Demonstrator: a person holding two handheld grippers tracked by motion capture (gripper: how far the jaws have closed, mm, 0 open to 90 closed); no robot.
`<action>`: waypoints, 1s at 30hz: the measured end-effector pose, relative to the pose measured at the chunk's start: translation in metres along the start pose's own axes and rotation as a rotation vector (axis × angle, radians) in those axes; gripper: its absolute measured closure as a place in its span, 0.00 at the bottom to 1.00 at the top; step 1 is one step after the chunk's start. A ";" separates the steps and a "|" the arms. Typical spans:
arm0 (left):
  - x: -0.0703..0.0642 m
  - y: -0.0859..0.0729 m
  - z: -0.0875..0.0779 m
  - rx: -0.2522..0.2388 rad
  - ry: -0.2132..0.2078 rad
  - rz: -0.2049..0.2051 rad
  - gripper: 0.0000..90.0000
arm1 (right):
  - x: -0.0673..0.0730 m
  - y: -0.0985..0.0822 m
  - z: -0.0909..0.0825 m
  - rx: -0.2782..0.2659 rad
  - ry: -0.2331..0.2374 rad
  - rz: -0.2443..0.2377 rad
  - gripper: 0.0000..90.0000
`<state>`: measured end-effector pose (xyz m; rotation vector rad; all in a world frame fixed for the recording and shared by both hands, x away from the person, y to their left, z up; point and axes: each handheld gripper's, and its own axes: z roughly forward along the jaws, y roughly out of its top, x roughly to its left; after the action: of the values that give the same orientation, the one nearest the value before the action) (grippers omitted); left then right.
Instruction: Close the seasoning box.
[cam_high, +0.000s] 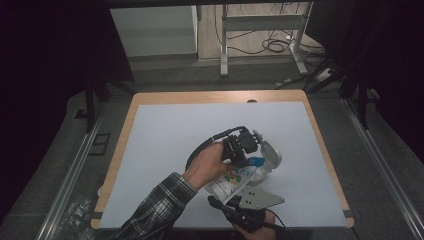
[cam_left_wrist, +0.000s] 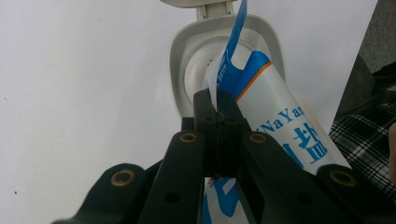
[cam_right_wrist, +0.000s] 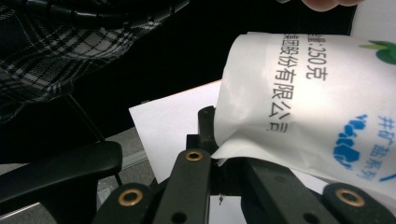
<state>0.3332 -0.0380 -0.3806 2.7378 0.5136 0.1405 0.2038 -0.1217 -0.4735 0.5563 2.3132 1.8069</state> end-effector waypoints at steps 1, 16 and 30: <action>0.000 0.000 0.000 0.001 -0.002 0.001 1.00 | 0.000 0.000 0.000 -0.002 -0.001 0.002 0.99; 0.000 0.000 0.000 0.006 -0.004 -0.002 1.00 | 0.001 0.001 -0.001 -0.010 -0.002 -0.002 0.99; 0.000 0.000 0.000 0.011 -0.004 -0.005 1.00 | 0.002 0.002 0.000 -0.013 0.004 -0.005 1.00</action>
<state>0.3330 -0.0385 -0.3806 2.7468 0.5216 0.1318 0.2026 -0.1206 -0.4715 0.5454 2.3021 1.8212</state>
